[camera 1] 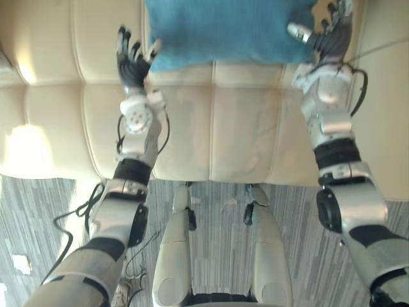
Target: Pick up cushions and gather them together orderly.
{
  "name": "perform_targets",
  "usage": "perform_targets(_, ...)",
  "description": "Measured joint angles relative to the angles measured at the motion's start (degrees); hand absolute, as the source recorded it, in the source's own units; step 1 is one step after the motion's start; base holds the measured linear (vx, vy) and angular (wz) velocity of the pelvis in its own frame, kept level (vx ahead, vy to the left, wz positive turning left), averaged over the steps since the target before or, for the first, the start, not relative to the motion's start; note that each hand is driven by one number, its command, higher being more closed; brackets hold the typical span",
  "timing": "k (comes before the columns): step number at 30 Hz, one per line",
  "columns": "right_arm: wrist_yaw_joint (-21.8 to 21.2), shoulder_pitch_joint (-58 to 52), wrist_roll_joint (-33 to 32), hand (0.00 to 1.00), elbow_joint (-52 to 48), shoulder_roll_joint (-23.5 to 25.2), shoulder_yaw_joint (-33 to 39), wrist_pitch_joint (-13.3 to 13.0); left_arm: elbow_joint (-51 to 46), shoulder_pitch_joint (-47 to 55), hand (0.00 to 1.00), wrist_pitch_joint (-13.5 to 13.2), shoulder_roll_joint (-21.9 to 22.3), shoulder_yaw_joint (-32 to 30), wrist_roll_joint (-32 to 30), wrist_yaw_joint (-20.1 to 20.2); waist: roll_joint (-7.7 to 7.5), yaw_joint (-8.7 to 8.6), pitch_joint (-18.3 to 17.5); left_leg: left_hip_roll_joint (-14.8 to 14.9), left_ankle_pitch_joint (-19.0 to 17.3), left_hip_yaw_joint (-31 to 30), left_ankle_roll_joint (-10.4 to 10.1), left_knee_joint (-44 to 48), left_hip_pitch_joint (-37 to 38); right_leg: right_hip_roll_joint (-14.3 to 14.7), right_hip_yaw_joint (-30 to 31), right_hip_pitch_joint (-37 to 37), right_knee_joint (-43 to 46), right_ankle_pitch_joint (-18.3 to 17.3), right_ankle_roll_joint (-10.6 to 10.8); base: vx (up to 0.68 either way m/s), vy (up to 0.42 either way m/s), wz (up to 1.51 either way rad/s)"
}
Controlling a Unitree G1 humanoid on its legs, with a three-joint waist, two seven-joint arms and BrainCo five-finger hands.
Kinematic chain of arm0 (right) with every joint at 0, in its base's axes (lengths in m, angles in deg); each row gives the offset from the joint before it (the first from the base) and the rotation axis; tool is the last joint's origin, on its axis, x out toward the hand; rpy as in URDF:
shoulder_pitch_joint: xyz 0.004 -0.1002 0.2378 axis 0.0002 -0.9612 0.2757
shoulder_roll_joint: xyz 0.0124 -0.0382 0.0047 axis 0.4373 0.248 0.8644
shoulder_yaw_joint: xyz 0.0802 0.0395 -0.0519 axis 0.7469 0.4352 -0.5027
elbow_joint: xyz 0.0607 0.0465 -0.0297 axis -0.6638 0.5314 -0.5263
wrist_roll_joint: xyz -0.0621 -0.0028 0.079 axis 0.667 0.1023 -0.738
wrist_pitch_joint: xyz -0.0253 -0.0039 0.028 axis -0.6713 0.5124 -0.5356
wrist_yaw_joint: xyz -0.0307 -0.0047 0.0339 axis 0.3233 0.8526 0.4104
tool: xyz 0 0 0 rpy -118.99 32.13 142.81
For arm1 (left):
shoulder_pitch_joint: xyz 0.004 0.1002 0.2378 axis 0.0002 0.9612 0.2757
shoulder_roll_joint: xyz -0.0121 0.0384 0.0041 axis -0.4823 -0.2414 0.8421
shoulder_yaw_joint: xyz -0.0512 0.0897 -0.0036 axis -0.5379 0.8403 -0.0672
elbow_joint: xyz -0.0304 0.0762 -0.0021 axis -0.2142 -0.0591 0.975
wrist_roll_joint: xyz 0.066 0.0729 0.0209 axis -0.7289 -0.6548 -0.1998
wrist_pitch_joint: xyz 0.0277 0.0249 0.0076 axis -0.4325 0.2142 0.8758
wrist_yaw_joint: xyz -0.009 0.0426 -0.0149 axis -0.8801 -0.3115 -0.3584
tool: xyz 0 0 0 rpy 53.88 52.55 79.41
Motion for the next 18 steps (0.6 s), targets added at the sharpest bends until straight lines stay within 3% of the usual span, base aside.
perform_targets(2, -1.41, -11.07, 0.44, 0.00, -5.89, 0.53, 0.34, -0.63, -3.66, 8.62, 0.00, -0.06, -0.85, -0.19, -0.08, 1.60, -0.11, 0.42, -5.05, 0.22, -1.81, 0.12, -0.30, 0.00, 0.40, 0.10, -0.14, 0.04, 0.60, -1.56, -0.13, 0.07, -0.069, -0.04)
perform_targets(5, -3.75, -22.45, 2.11, 0.00, -10.38, 2.37, 1.35, -1.13, -5.24, 17.64, 0.00, 0.09, -0.48, -1.10, -0.47, 3.58, -0.22, 0.65, -5.98, 0.39, -2.06, 0.70, 0.19, 0.03, 5.13, 0.09, -0.05, 4.21, 1.57, -3.28, -0.30, 0.13, -0.093, 0.01)
perform_targets(10, -8.37, -41.66, 4.81, 0.00, -12.17, 10.12, 4.08, -1.39, -6.21, 35.68, 0.00, 1.67, 5.47, -2.28, -7.05, 6.30, -0.79, 0.62, -11.14, 0.50, -5.09, 1.23, -0.11, 0.65, 12.80, 0.40, -0.61, 12.04, 1.57, -6.03, -0.46, 0.15, -0.072, -0.02)
perform_targets(14, -11.22, -50.63, 8.52, 0.00, -0.45, 14.91, 6.22, -1.39, 2.70, 45.88, 0.00, 3.60, 10.26, -4.40, -11.44, 8.76, -2.01, 0.03, -17.27, 0.89, -8.25, 1.42, -0.21, 2.18, 18.26, 0.96, -0.95, 19.84, -2.87, -6.30, -0.35, 0.09, -0.014, -0.04)
perform_targets(18, -12.15, -52.99, 8.20, 0.00, 14.50, 18.64, 10.80, 0.44, 13.27, 49.83, 0.00, 5.87, 12.34, -6.82, -12.42, 10.86, -2.84, -0.31, -20.14, 0.95, -10.13, 2.63, 0.14, 1.44, 22.62, 1.29, -0.64, 25.70, -8.79, -4.92, 0.17, 0.02, 0.033, -0.12)
